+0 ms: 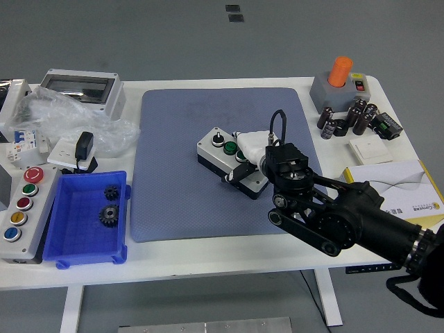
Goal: Pick up the button,place it on the desk,press the button,press the button
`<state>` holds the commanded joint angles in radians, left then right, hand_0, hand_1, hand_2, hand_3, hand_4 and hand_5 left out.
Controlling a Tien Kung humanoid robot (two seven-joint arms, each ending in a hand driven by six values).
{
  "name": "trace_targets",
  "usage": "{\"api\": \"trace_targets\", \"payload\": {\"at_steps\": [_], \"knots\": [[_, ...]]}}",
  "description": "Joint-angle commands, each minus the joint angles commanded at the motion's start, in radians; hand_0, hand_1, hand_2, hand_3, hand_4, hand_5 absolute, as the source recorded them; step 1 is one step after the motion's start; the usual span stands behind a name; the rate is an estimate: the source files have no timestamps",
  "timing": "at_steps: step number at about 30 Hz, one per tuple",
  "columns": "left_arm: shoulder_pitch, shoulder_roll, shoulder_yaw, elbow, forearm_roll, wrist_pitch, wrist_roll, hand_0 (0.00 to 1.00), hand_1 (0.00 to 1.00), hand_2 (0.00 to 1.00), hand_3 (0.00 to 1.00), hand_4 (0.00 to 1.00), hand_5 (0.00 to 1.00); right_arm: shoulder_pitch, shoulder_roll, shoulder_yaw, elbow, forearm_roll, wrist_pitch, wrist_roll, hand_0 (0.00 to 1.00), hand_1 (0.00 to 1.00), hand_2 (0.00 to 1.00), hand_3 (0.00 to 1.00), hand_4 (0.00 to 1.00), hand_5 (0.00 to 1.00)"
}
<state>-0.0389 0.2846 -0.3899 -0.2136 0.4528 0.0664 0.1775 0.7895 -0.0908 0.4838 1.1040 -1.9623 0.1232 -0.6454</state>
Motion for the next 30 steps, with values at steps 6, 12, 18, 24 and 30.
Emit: {"api": "trace_targets", "payload": {"at_steps": [6, 12, 18, 24, 30], "knots": [[0.002, 0.001, 0.005, 0.0, -0.006, 0.001, -0.001, 0.625, 0.635, 0.584, 0.616, 0.661, 0.355, 0.0, -0.001, -0.016, 0.006, -0.028, -0.014, 0.0, 0.157, 0.434, 0.419, 0.697, 0.731, 0.251], [0.0, 0.004, 0.005, 0.0, -0.005, 0.001, -0.005, 0.625, 0.635, 0.584, 0.615, 0.66, 0.356, 0.001, -0.012, -0.04, 0.028, -0.041, -0.041, 0.0, 0.153, 0.424, 0.391, 0.551, 0.654, 0.203], [-0.003, 0.008, -0.01, -0.002, 0.004, 0.006, -0.011, 0.625, 0.635, 0.584, 0.616, 0.658, 0.355, -0.001, -0.025, -0.063, 0.047, -0.048, -0.073, 0.0, 0.125, 0.408, 0.376, 0.474, 0.641, 0.128], [0.003, 0.008, 0.002, 0.0, -0.011, 0.008, -0.011, 0.625, 0.635, 0.585, 0.615, 0.658, 0.356, 0.005, -0.037, -0.08, 0.07, -0.071, -0.134, 0.0, 0.131, 0.4, 0.358, 0.438, 0.608, 0.002], [-0.002, 0.01, -0.009, -0.001, 0.0, 0.009, -0.013, 0.624, 0.635, 0.585, 0.616, 0.656, 0.357, 0.014, -0.048, -0.105, 0.092, -0.084, -0.208, 0.0, 0.139, 0.373, 0.332, 0.408, 0.479, 0.002]]}}
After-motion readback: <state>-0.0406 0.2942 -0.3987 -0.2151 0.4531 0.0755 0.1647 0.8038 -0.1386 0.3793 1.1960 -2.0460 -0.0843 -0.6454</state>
